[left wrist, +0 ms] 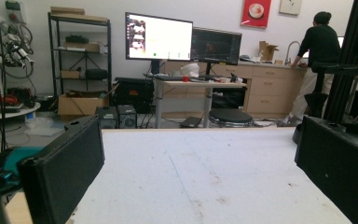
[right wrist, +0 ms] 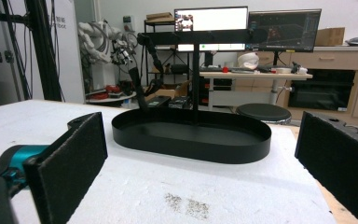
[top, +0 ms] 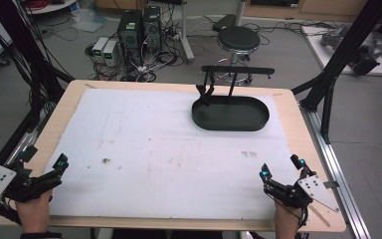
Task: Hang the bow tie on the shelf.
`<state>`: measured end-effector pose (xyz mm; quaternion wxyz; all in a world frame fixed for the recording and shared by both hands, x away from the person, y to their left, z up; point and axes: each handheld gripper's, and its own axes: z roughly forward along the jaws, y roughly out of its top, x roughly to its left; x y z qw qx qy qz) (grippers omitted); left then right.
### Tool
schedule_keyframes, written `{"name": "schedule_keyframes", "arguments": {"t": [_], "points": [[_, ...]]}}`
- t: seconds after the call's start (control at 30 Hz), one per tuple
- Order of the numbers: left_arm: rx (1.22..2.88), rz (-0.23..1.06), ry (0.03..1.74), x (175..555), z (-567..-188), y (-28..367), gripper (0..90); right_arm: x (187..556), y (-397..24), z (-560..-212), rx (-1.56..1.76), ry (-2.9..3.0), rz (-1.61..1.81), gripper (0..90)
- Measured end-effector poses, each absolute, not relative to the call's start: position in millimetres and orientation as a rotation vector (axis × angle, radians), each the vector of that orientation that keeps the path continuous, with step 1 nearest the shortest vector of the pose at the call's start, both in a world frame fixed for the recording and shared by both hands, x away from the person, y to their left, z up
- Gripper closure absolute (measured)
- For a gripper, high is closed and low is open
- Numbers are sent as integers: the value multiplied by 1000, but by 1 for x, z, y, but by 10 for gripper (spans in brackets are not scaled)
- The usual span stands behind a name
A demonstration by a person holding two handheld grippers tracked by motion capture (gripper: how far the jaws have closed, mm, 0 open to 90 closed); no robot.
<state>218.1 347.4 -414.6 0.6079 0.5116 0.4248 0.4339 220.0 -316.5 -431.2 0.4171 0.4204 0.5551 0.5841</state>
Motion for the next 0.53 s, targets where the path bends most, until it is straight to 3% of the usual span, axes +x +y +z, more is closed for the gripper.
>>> {"name": "schedule_keyframes", "arguments": {"t": [0.53], "points": [[1204,1012,985,218,-415,348,17,220,-316,-431,1051,1399,1438,13]]}}
